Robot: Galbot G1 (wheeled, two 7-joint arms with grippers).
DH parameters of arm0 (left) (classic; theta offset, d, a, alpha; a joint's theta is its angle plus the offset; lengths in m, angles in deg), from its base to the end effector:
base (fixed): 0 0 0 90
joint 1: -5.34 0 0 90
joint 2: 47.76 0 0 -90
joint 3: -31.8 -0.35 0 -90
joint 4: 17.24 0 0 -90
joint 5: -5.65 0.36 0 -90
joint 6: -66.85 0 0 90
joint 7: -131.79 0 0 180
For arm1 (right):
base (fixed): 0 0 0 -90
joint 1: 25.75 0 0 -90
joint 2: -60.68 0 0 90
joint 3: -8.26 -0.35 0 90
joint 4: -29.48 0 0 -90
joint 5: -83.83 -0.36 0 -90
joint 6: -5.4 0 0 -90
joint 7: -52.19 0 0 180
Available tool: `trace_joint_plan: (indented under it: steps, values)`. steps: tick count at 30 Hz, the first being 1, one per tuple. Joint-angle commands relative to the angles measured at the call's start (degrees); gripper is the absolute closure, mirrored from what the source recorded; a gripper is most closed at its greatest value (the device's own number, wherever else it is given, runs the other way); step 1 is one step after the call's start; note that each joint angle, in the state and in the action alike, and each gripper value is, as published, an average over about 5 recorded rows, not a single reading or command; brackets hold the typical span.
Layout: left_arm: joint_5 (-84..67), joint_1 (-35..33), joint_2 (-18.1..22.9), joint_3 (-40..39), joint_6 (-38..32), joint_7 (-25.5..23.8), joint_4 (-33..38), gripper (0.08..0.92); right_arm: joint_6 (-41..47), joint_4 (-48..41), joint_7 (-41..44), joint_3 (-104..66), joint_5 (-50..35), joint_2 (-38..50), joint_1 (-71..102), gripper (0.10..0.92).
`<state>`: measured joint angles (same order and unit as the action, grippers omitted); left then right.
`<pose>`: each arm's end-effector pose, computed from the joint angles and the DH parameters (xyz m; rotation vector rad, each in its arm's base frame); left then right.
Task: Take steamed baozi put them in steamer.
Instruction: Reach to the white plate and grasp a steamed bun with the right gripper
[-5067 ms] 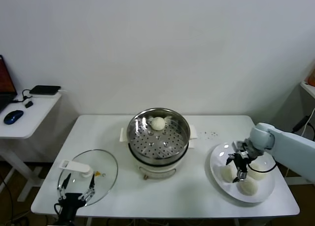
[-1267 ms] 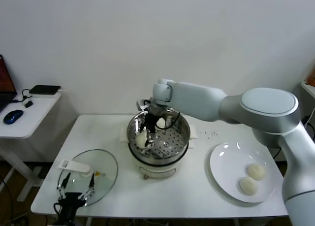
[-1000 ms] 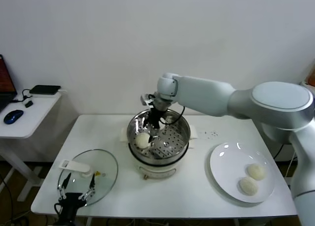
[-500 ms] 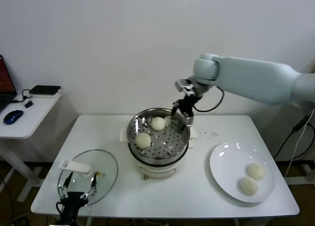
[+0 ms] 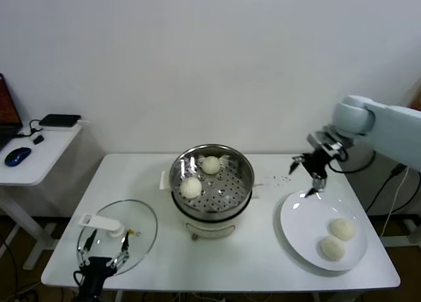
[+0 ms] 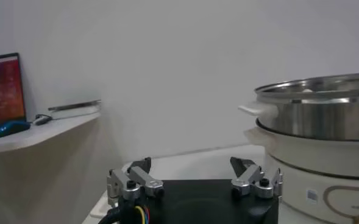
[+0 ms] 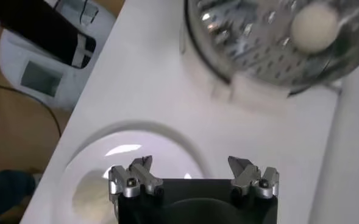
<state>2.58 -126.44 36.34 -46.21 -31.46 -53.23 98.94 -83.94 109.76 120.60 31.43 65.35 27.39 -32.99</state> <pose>0.1136 0.0864 -0.3472 0.0370 -3.0137 -0.2303 0.5118 -0.1643 -0.0757 1.5589 -1.2431 1.3751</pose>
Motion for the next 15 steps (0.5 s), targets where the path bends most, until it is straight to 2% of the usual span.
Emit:
trace_joint_plan:
  steps: [1, 15]
  values:
    - [-0.49, -1.62, -0.01, -0.55, -0.76, -0.02, 0.56, 0.177, -2.22, 4.5, 0.34, -8.27, 11.94, 13.82, 16.32, 0.203]
    - [-0.6, -2.3, 0.55, -0.88, -1.14, 0.16, 1.1, 0.177, -0.88, 2.11, -1.67, -10.06, 15.18, 11.46, 23.1, 0.203]
